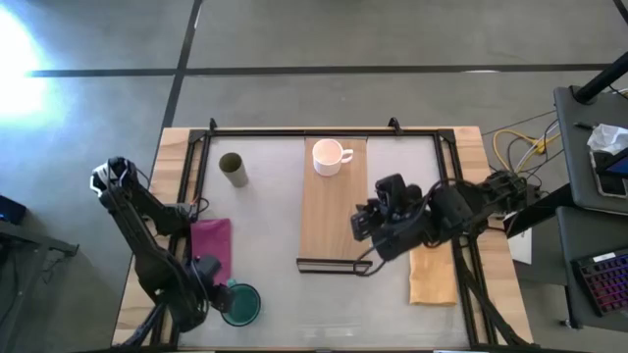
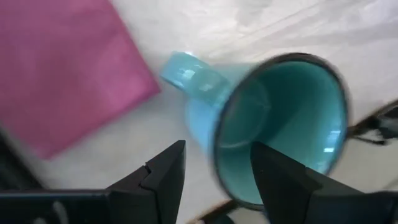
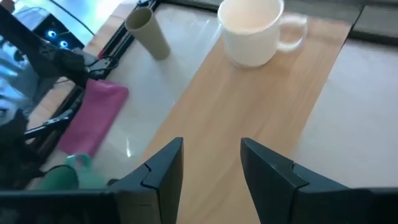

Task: Stack small to large cups/mugs on shelf
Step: Put the blue mug on the shelf

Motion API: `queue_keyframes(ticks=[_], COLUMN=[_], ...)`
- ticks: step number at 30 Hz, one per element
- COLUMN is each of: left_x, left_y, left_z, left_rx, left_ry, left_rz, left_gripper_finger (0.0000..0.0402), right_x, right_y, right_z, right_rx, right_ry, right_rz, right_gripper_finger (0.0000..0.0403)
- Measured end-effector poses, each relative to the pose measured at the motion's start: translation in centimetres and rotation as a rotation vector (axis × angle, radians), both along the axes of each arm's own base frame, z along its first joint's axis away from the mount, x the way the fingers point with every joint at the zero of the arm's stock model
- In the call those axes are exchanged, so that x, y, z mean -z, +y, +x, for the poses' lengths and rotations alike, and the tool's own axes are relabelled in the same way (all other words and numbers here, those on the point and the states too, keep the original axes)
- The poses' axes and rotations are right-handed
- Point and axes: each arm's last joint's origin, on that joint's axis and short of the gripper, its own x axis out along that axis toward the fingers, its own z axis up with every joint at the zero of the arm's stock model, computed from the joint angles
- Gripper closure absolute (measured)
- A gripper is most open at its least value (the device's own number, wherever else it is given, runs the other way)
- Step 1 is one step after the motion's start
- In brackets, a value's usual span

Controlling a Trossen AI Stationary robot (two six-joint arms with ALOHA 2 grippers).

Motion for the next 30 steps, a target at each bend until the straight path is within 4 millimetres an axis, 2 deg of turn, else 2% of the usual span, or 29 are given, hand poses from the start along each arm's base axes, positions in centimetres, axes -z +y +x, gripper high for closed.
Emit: queue_keyframes(ticks=[7, 20, 23, 28, 30], left_x=[0.9, 3.8, 4.3, 4.1, 3.8], left_y=[-1.9, -2.5, -2.4, -1.4, -0.8], left_z=[1.3, 1.7, 2.0, 3.0, 3.5], left_rx=[-0.016, 0.045, 0.128, 0.213, 0.258], left_ry=[-0.029, 0.12, 0.15, 0.139, 0.123], left_rz=[-0.086, -0.018, -0.001, 0.025, 0.057], left_gripper_finger=[0.0235, 0.0243, 0.0276, 0.0375, 0.039], right_x=[-1.0, -0.9, -0.9, -0.9, -0.9], right_y=[-1.4, -1.6, -1.6, -1.9, -2.0], right_z=[-0.8, -0.8, -0.8, -0.7, -0.6], right_rx=[-0.028, -0.03, -0.031, -0.022, -0.02], right_ry=[0.006, 0.019, 0.019, 0.02, 0.021], right_rz=[-0.033, -0.073, -0.077, -0.082, -0.082], right_gripper_finger=[0.025, 0.025, 0.025, 0.025, 0.025])
